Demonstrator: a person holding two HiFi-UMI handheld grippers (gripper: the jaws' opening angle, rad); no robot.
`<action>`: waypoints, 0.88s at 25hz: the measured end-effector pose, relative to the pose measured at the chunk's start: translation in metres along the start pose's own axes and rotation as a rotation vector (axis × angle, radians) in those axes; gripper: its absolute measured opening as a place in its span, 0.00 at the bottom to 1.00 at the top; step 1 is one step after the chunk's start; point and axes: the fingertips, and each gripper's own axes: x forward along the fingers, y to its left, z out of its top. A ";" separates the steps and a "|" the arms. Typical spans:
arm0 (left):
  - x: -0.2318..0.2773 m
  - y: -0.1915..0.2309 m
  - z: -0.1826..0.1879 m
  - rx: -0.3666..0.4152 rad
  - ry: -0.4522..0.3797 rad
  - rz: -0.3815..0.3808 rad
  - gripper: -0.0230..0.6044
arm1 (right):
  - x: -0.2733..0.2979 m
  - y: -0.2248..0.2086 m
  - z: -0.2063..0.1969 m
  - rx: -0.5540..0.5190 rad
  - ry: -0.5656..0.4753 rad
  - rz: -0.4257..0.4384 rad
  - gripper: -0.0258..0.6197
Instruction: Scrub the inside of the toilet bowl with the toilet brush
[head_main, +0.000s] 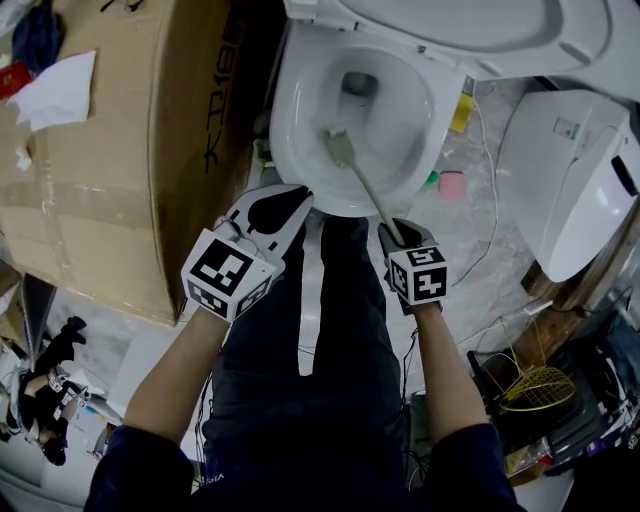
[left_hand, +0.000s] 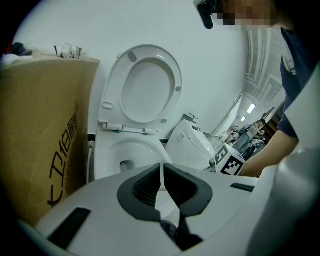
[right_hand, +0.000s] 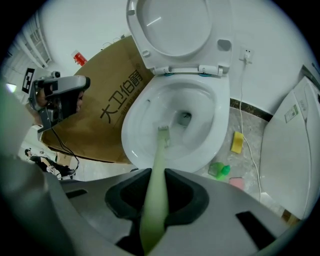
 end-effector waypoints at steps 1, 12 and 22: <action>0.000 0.001 0.001 -0.002 -0.001 0.002 0.11 | 0.001 0.002 0.002 -0.006 -0.002 0.005 0.17; -0.005 0.017 0.009 -0.033 -0.017 0.025 0.11 | 0.004 0.016 0.040 -0.048 -0.025 0.034 0.18; -0.004 0.030 0.016 -0.049 -0.017 0.037 0.11 | 0.001 0.007 0.082 -0.099 -0.059 0.020 0.17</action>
